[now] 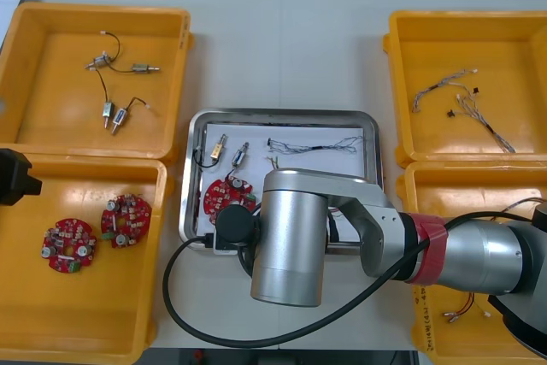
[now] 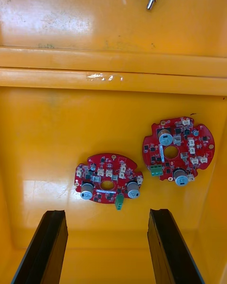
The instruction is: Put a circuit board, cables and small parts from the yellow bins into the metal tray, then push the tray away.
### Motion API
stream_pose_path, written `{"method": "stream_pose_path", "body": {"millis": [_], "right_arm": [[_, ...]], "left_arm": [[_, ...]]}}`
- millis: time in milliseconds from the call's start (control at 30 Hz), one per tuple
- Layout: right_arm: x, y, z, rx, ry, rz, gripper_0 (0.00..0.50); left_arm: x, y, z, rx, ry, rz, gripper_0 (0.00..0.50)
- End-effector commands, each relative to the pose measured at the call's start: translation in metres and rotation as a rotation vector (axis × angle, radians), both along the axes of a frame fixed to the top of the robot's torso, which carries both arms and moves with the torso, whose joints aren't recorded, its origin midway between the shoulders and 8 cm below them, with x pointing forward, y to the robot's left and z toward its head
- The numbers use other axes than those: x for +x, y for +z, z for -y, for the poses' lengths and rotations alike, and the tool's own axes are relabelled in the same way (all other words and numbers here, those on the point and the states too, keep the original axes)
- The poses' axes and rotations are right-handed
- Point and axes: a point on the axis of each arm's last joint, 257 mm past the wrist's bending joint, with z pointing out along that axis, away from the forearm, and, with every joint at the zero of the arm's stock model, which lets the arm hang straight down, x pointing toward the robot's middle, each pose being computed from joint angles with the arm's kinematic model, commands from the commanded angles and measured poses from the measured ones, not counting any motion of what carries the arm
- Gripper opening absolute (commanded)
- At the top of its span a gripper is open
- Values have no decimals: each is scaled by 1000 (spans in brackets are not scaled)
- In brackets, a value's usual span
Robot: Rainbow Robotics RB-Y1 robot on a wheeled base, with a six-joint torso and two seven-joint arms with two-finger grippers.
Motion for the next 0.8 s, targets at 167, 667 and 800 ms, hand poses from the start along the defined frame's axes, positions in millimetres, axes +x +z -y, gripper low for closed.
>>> {"method": "stream_pose_path", "body": {"millis": [167,667,800], "right_arm": [[-13,0,-16,26,28,-4,10],[10,13,-8,4,48,60,0],[20,21,-6,-10,65,85,0]], "left_arm": [[3,22,-14,90,-67,47,500],[3,22,-14,90,-67,47,500],[3,22,-14,90,-67,47,500]]}}
